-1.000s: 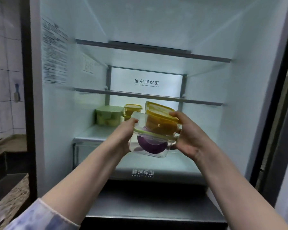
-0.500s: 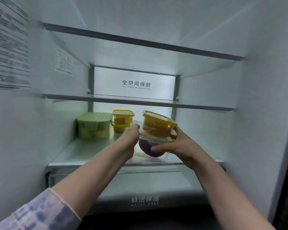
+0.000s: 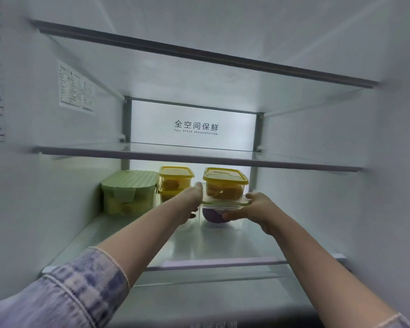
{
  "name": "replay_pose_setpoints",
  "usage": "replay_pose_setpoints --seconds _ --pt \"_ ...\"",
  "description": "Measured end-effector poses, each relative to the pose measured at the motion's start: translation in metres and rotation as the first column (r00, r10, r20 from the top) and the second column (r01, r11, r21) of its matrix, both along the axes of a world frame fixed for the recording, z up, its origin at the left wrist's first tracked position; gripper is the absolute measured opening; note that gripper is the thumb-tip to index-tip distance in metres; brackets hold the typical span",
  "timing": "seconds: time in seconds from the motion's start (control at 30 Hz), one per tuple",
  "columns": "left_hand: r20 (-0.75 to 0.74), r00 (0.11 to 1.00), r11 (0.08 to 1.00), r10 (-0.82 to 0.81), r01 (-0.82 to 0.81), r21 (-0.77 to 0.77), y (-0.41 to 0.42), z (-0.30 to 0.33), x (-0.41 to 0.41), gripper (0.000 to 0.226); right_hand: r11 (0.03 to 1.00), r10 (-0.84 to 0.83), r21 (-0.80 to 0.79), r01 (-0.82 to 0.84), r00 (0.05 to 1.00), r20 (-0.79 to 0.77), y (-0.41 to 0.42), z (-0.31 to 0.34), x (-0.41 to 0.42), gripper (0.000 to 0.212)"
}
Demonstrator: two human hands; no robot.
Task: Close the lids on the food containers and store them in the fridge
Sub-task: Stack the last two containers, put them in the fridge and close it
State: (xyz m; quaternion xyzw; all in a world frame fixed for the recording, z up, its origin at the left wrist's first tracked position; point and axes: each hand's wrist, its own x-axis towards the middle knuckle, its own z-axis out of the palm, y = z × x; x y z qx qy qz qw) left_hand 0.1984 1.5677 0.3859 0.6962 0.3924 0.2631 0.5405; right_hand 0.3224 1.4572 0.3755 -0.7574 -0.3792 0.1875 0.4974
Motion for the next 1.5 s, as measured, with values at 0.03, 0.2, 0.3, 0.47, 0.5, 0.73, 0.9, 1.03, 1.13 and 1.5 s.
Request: replay_pose_setpoints --seconds 0.03,0.2,0.3,0.47,0.5,0.73,0.9,1.03,1.13,1.5 --pt "0.006 1.000 1.000 -0.003 0.003 0.000 0.006 0.001 0.003 0.059 1.000 -0.002 -0.031 0.003 1.000 0.004 0.006 0.002 0.006 0.080" --pt "-0.035 0.998 0.995 -0.059 0.062 0.076 0.025 -0.001 0.014 0.056 0.992 -0.011 -0.129 0.016 0.999 0.041 0.036 0.012 0.029 0.075" --pt "-0.059 0.995 0.988 -0.084 0.091 0.126 0.033 -0.006 0.018 0.059 0.988 0.009 -0.151 -0.004 0.999 0.037 0.051 0.014 0.041 0.079" --pt "-0.071 0.992 0.977 -0.104 0.115 0.178 0.037 -0.009 0.020 0.053 0.987 0.030 -0.157 -0.023 0.999 0.037 0.069 0.014 0.054 0.078" --pt "-0.086 0.990 0.973 -0.115 0.130 0.190 0.037 -0.011 0.020 0.051 0.987 0.032 -0.159 -0.025 0.999 0.041 0.072 0.013 0.055 0.075" --pt "-0.127 0.984 0.952 -0.128 0.158 0.263 0.038 -0.017 0.021 0.047 0.979 0.031 -0.202 -0.010 0.995 0.097 0.084 0.014 0.058 0.075" --pt "-0.131 0.983 0.932 -0.131 0.167 0.321 0.040 -0.017 0.018 0.047 0.978 0.041 -0.209 -0.009 0.988 0.147 0.081 0.008 0.058 0.065" --pt "-0.153 0.981 0.926 -0.124 0.169 0.337 0.042 -0.019 0.016 0.051 0.981 0.054 -0.192 -0.011 0.974 0.220 0.077 0.004 0.049 0.039" --pt "-0.157 0.980 0.916 -0.125 0.174 0.362 0.042 -0.019 0.015 0.052 0.982 0.034 -0.187 0.027 0.948 0.316 0.071 0.003 0.042 0.030" --pt "-0.206 0.978 0.742 -0.034 0.163 0.650 0.044 -0.017 0.011 0.042 0.971 -0.161 -0.058 0.232 0.814 0.558 0.015 0.005 0.002 0.049"
